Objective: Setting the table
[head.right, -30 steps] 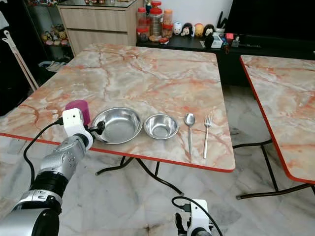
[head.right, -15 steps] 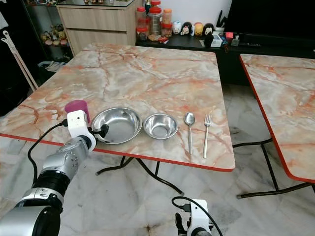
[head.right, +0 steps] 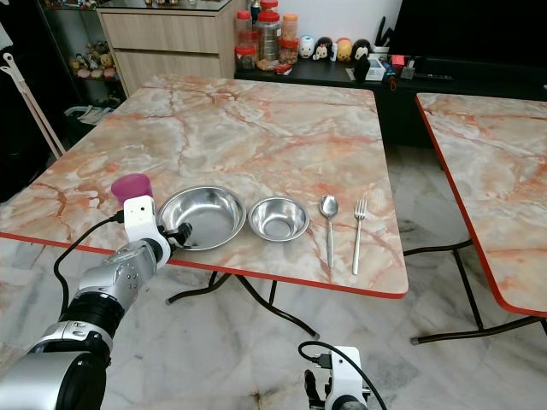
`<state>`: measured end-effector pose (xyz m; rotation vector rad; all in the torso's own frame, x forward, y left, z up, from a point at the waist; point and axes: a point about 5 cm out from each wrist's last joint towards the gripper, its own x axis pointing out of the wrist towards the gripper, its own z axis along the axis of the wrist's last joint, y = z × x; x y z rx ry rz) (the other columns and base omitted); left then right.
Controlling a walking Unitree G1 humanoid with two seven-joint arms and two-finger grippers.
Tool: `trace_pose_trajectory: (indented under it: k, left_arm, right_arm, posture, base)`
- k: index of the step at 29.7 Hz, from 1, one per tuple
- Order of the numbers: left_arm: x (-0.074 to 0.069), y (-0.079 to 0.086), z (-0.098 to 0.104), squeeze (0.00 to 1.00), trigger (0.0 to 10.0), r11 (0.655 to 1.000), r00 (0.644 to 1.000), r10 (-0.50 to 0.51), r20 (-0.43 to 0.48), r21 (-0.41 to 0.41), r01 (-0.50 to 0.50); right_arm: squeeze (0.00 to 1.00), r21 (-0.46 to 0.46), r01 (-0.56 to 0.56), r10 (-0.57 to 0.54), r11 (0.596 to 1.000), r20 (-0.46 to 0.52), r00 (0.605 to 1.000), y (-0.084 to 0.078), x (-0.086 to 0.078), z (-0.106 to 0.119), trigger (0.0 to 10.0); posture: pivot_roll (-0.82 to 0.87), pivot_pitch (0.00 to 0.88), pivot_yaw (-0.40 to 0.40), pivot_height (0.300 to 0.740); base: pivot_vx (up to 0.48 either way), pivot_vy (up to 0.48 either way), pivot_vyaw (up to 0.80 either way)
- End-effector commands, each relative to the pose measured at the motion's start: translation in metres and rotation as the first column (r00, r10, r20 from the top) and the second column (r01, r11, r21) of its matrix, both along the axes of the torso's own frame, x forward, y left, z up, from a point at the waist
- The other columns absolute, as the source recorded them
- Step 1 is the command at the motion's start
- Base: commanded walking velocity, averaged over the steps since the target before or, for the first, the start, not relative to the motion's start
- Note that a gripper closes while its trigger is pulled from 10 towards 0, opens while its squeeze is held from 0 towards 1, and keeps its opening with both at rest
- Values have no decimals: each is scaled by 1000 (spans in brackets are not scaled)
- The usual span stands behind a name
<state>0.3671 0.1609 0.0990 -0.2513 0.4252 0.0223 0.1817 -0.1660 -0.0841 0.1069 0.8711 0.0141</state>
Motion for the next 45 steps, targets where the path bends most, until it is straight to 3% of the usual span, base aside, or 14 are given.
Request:
trace_pose_trajectory:
  k: [1,31,39,45]
  left_arm:
    - [2,0,2,0,0,1000,1000,-8,-12,15,8]
    - [-2,20,-1,0,0,993,992,116,-46,15,-116]
    - [-3,23,1,0,0,989,989,147,-25,3,-147]
    - [-3,22,10,0,0,985,985,157,70,-85,-151]
  right_arm:
    - [0,4,5,-5,1000,3,1000,0,3,1,10000]
    - [0,-1,4,-4,1000,3,1000,-2,7,3,10000]
    - [0,2,3,-3,1000,5,1000,-1,8,3,10000]
    - [0,1,-3,3,1000,6,1000,-1,9,4,10000]
  posture:
    - [4,0,-2,740]
    - [18,0,-14,740]
    - [23,0,-15,740]
    - [26,0,-21,740]
  base:
    - [0,0,0]
    - [0,0,0]
    - [0,0,0]
    - [0,0,0]
